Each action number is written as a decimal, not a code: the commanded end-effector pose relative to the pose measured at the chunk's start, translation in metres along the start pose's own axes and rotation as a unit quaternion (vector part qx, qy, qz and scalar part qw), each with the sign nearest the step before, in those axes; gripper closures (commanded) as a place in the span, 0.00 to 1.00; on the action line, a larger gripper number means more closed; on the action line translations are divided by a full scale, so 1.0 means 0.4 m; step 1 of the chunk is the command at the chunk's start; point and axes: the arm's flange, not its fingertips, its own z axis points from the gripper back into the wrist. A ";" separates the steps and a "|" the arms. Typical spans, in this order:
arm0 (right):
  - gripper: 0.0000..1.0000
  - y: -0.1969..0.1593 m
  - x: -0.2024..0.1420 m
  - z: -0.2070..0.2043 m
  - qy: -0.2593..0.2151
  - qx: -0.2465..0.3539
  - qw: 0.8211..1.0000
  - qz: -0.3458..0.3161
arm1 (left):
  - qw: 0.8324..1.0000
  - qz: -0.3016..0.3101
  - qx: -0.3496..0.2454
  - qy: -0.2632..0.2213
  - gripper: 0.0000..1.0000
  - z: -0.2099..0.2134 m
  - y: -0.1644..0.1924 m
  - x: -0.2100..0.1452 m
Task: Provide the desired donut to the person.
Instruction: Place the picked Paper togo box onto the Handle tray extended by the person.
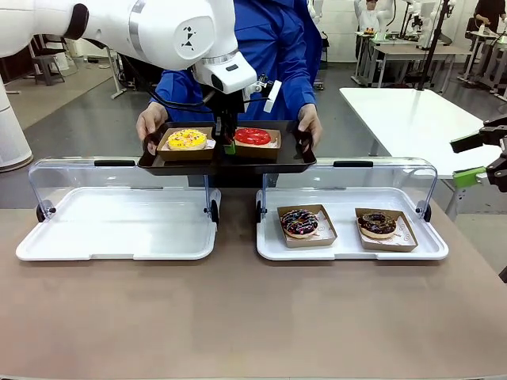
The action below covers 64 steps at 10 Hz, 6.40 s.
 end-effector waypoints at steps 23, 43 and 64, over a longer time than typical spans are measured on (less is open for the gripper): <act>0.00 -0.008 -0.002 -0.006 -0.016 0.005 1.000 0.004 | 1.000 -0.012 -0.002 0.002 0.00 0.061 -0.015 0.020; 0.00 -0.008 -0.002 -0.006 -0.016 0.005 1.000 0.004 | 0.850 0.382 0.136 -0.337 0.00 0.142 -0.804 -0.930; 0.00 -0.008 -0.002 -0.006 -0.016 0.005 1.000 0.004 | 0.821 0.413 0.192 -0.345 0.00 0.223 -0.702 -1.002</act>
